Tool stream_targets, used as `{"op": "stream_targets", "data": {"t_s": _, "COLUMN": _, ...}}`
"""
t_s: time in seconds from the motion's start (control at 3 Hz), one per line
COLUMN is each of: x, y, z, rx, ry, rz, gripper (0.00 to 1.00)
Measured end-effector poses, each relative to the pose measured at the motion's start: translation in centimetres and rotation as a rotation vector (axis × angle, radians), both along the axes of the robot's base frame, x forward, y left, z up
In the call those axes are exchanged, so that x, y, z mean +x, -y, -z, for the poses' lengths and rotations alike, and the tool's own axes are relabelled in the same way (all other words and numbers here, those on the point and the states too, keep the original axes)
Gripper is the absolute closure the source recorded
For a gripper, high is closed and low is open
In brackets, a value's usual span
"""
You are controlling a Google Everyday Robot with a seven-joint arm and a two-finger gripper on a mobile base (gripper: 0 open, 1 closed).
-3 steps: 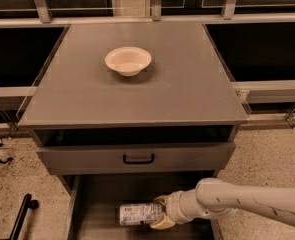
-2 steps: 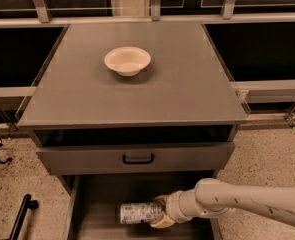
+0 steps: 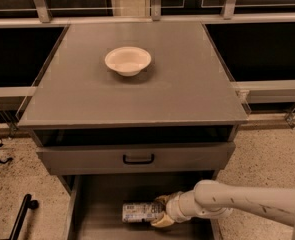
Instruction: Place blue plastic bottle into middle drawer
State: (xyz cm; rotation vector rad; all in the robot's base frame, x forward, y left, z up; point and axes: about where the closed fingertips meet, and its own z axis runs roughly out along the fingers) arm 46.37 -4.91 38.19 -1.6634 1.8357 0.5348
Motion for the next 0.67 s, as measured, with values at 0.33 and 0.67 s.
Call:
{"op": "stream_targets", "data": {"t_s": 0.33, "x": 0.34, "y": 0.09, "z": 1.12, "rx": 0.004, "ry": -0.01, "rz": 0.01, "gripper": 1.0}}
{"op": "stream_targets", "data": {"t_s": 0.67, "x": 0.45, "y": 0.04, "z": 2.04, "rx": 0.011, "ry": -0.023, "rz": 0.017, "gripper": 0.96}}
